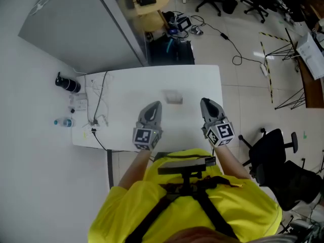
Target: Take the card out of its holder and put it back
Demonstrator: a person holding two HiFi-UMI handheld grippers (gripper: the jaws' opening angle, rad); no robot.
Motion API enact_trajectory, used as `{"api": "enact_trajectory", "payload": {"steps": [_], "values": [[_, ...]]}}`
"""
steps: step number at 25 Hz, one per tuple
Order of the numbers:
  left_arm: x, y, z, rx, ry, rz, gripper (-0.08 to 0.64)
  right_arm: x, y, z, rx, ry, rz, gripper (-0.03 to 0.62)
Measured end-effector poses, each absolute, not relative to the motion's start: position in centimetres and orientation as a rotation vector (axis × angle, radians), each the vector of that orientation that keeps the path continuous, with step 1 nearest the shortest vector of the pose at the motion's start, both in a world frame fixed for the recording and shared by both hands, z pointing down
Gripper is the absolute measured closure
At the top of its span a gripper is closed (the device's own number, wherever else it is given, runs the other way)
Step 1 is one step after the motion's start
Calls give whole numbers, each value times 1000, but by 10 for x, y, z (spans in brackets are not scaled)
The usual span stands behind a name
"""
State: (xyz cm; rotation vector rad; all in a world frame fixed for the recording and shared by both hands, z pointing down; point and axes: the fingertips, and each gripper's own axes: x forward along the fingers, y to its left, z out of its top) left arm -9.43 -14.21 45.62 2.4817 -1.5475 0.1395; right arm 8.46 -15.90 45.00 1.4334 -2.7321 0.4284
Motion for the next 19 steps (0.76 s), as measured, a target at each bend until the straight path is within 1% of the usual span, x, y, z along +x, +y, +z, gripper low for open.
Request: {"api": "enact_trajectory", "payload": {"steps": [6, 19], "values": [[-89, -149, 463, 2470, -1503, 148, 558, 68, -149, 450, 1400, -2723, 348, 589], [-84, -149, 462, 2477, -1508, 142, 558, 66, -150, 452, 1369, -2742, 373, 589]]}}
